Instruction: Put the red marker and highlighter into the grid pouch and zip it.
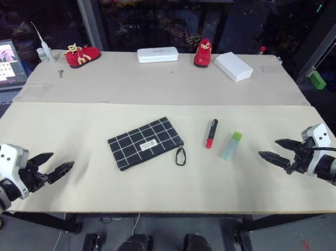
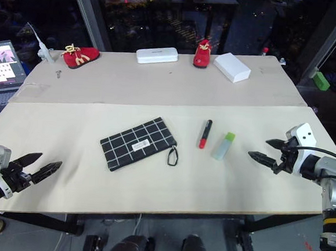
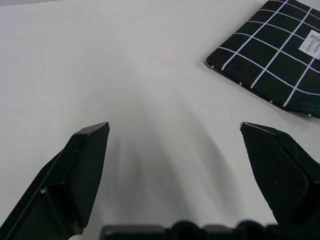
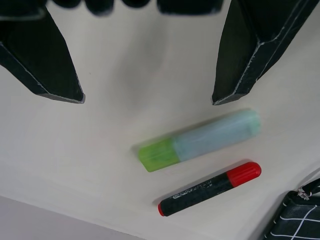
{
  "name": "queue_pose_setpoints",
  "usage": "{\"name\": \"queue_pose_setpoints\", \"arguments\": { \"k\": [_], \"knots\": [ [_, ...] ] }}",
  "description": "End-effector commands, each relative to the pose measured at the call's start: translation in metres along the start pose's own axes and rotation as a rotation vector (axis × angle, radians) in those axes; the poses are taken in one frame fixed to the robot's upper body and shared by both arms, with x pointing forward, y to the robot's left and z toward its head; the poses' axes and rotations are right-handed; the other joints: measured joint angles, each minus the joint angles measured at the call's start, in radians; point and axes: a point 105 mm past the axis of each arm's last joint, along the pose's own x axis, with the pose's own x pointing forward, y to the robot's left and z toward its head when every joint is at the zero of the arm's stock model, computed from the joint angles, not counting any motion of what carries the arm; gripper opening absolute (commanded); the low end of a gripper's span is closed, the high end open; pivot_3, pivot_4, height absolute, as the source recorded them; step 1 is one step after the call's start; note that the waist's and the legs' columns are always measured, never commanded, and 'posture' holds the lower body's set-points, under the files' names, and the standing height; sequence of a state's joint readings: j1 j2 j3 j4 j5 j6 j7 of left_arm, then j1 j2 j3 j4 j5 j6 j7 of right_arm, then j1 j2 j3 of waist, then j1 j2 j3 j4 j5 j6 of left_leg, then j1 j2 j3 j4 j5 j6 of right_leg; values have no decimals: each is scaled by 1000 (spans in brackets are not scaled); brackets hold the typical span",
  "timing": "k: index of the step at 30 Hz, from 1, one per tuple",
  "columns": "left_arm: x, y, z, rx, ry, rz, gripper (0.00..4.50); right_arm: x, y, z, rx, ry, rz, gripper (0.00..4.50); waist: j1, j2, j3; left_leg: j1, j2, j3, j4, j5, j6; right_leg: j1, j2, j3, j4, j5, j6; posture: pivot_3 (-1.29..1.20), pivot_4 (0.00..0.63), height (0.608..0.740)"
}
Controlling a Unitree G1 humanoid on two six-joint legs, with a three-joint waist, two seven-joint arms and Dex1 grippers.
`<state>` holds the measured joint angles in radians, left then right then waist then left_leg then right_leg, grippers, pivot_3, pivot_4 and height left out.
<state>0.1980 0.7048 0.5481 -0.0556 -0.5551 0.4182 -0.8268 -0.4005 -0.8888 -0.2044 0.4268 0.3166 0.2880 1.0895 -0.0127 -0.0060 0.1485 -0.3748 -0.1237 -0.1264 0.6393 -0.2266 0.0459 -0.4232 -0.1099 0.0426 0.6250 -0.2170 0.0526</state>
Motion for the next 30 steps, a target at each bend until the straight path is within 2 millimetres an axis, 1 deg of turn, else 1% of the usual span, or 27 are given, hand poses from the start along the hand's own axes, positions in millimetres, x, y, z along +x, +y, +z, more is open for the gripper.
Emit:
{"name": "queue_pose_setpoints", "arguments": {
  "k": [1, 3, 4, 5, 6, 8, 10, 11, 13, 14, 16, 18, 20, 22, 25, 27, 28, 30],
  "knots": [
    [2, -9, 7, 49, -5, -79, 4500, 1, -2, 12, -42, -38, -8, 4489, 0, 0, 0, 0, 0, 0, 0, 0, 0, 0, 0, 0, 0, 0, 0, 0, 150, 740],
    [8, -12, 3, 187, 42, -160, 4500, 3, -5, 10, -31, -28, -29, 4489, 1, 0, 0, 0, 0, 0, 0, 0, 0, 0, 0, 0, 0, 0, 0, 0, 150, 740],
    [11, -12, 4, 253, 50, -184, 4500, 3, -5, 10, -29, -27, -34, 3970, 1, 0, 0, 0, 0, 0, 0, 0, 0, 0, 0, 0, 0, 0, 0, 0, 150, 740],
    [14, -12, 8, 323, 43, -193, 4500, 4, -6, 10, -26, -29, -36, 3775, 2, 0, 0, 0, 0, 0, 0, 0, 0, 0, 0, 0, 0, 0, -1, 0, 150, 740],
    [15, -12, 11, 373, 36, -200, 4500, 4, -6, 10, -25, -31, -35, 3389, 3, 0, 0, 0, 0, 1, 0, -1, -2, 0, 0, 0, 0, 1, -1, 0, 150, 740],
    [18, -13, 13, 468, 38, -225, 4500, 5, -8, 12, -17, -41, -50, 2802, 3, 0, 0, 0, 0, 1, 0, -2, -4, 0, 0, 0, 0, 1, -1, 0, 150, 740],
    [21, -14, 16, 568, 39, -243, 4500, 6, -6, 16, -17, -58, -37, 2022, 2, 0, 0, 0, 0, 1, 0, -2, -3, 0, 0, 0, -1, 1, -1, 0, 150, 740],
    [22, -16, 18, 615, 34, -254, 4500, 7, -4, 18, -19, -65, -24, 1736, 1, 0, 0, 0, 0, 1, 0, -2, -3, 0, 0, 0, -1, 1, -1, 0, 150, 740],
    [26, -19, 20, 672, 24, -270, 4500, 8, -1, 21, -22, -75, -7, 985, 0, 0, 0, 0, 0, 1, 0, -2, -3, -1, 0, 0, -1, 1, -1, 0, 150, 740],
    [27, -20, 21, 695, 21, -282, 4500, 8, 1, 22, -23, -78, 4, 727, 0, 0, 0, 0, 0, 1, 0, -2, -2, -1, 0, 0, -1, 1, -1, 0, 150, 740],
    [30, -25, 20, 721, 20, -304, 4500, 11, 8, 27, -27, -95, 42, 38, 0, 0, 0, 0, 0, 1, 0, -2, -2, -1, 0, 0, -1, 1, -1, 0, 150, 740],
    [32, -27, 20, 726, 15, -312, 4500, 13, 16, 33, -36, -113, 83, 38, -2, 0, 0, 0, 0, 1, 0, -2, -2, -1, 0, 0, -1, 1, -1, 0, 150, 740],
    [35, -30, 23, 724, -4, -318, 4500, 24, 34, 51, -58, -159, 165, 38, -2, 0, 0, 0, 1, 1, 0, -2, -2, -1, 0, 0, 0, 1, -1, 0, 150, 740],
    [37, -34, 20, 728, 2, -339, 4500, 40, 62, 75, -87, -221, 275, 38, -8, 0, 0, 0, 1, 1, 0, -2, -2, -1, 1, 0, 0, 1, -1, 0, 150, 740],
    [39, -37, 14, 736, 26, -366, 4500, 66, 87, 106, -113, -279, 331, 38, -18, 0, 0, 2, 3, 2, 0, -2, -2, -1, 1, 0, 1, 2, -1, 0, 150, 740],
    [43, -41, 10, 756, 39, -389, 4500, 89, 118, 125, -177, -300, 411, 38, -20, 0, 0, 2, 3, 2, 0, -2, -2, -1, 2, -1, 1, 2, -1, 0, 150, 740],
    [45, -43, 9, 765, 38, -397, 4500, 100, 129, 130, -209, -294, 427, 38, -21, 0, 0, 2, 3, 2, 0, -2, -2, -2, 2, -1, 1, 2, -1, 0, 150, 740],
    [50, -47, 10, 793, 25, -410, 4500, 124, 148, 129, -290, -223, 435, 38, -20, 0, 0, 2, 3, 2, 0, -1, -1, -2, 3, -2, 2, 2, -2, 0, 150, 740]
  ]
}}
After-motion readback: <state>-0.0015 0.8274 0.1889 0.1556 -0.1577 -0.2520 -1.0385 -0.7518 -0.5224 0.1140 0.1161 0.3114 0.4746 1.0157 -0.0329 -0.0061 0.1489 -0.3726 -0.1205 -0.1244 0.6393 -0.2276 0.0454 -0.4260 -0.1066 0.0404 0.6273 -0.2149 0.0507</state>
